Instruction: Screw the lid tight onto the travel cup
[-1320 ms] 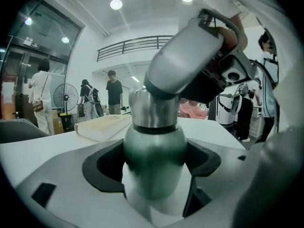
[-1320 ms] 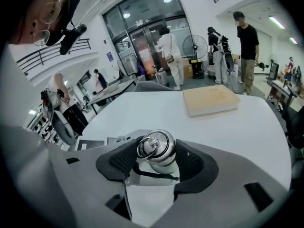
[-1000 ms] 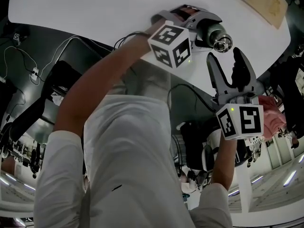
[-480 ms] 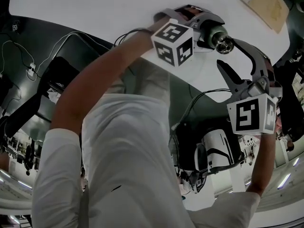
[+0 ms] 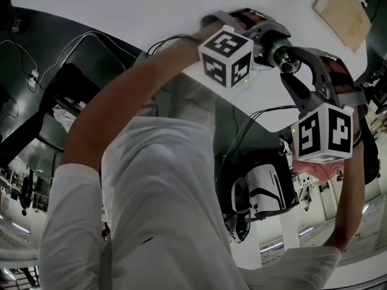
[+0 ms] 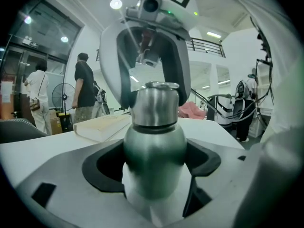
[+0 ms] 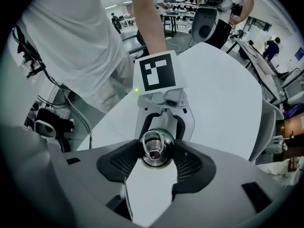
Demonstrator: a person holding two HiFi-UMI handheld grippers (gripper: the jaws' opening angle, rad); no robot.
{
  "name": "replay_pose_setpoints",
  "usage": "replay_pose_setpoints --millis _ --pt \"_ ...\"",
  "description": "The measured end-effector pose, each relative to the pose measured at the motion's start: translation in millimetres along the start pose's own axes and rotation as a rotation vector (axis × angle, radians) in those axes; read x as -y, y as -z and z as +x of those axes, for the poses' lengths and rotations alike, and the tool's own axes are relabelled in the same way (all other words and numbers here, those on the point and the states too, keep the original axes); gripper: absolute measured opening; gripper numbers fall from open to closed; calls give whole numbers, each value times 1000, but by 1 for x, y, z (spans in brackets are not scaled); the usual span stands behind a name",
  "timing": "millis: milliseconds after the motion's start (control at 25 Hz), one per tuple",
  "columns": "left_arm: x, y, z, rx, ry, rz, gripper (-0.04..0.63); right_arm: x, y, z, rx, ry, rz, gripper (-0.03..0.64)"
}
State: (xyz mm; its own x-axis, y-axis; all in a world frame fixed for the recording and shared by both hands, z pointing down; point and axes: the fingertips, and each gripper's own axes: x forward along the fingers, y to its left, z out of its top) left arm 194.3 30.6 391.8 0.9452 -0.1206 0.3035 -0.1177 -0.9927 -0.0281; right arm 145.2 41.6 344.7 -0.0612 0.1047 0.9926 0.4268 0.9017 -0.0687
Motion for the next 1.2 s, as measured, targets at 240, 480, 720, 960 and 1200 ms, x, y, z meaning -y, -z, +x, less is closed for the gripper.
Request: replay_pose_setpoints --millis 240,480,720,960,1200 --pt "-1 0 0 -2 -3 1 357 6 1 -3 79 84 267 228" --pt "-1 0 -1 -4 -12 4 357 12 1 -3 101 168 552 228" --pt "-1 -1 -1 0 -14 -2 357 18 6 -5 174 226 892 227" --pt "0 0 0 0 -16 -3 357 20 17 -8 237 355 1253 228" --pt "0 0 0 1 -15 -5 357 20 23 -11 287 485 1485 229"
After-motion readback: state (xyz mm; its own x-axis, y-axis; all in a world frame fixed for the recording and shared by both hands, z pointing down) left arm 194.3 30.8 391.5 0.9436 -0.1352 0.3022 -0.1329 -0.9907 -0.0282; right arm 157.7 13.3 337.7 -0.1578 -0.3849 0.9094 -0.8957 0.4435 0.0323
